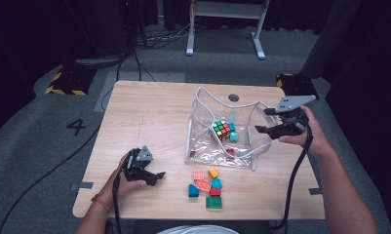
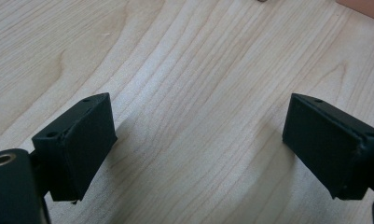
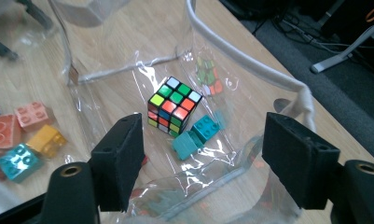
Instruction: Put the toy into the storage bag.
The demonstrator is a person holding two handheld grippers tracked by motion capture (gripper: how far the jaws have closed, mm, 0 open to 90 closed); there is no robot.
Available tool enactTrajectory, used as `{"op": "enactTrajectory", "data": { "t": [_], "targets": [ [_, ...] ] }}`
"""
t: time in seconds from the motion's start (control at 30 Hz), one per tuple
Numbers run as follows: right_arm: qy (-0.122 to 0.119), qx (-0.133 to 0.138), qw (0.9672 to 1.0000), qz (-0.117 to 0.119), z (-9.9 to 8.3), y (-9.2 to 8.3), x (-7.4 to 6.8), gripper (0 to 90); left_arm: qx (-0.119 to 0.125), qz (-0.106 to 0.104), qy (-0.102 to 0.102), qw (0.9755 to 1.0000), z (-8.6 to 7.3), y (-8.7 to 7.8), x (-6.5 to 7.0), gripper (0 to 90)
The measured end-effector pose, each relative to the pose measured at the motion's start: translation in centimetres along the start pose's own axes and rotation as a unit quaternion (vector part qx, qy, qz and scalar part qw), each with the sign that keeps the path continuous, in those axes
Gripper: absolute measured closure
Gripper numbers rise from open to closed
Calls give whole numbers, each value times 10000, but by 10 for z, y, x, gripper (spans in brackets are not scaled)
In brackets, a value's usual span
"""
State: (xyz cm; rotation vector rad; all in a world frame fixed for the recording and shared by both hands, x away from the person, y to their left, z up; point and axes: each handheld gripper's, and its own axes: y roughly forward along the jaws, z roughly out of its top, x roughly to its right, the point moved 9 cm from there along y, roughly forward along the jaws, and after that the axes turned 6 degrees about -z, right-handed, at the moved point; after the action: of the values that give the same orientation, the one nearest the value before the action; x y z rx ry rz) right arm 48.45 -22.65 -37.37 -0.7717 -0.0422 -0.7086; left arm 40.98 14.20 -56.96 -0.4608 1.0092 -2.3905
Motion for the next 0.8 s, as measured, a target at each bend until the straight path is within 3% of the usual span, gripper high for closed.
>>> {"op": "enactTrajectory", "data": {
  "t": [0.2,0.43,0.67,0.8],
  "targets": [
    [313,354,9987,-195,-7,-21,5,290,4,-1,1,10000,0,0,0,94],
    [496,664,9963,-240,-22,-40,7,289,6,-3,0,10000,0,0,0,95],
    [608,782,9947,-260,-42,-53,6,288,10,2,4,10000,0,0,0,95],
    [708,765,9944,-197,-59,-51,3,288,10,10,7,10000,0,0,0,95]
  ]
}}
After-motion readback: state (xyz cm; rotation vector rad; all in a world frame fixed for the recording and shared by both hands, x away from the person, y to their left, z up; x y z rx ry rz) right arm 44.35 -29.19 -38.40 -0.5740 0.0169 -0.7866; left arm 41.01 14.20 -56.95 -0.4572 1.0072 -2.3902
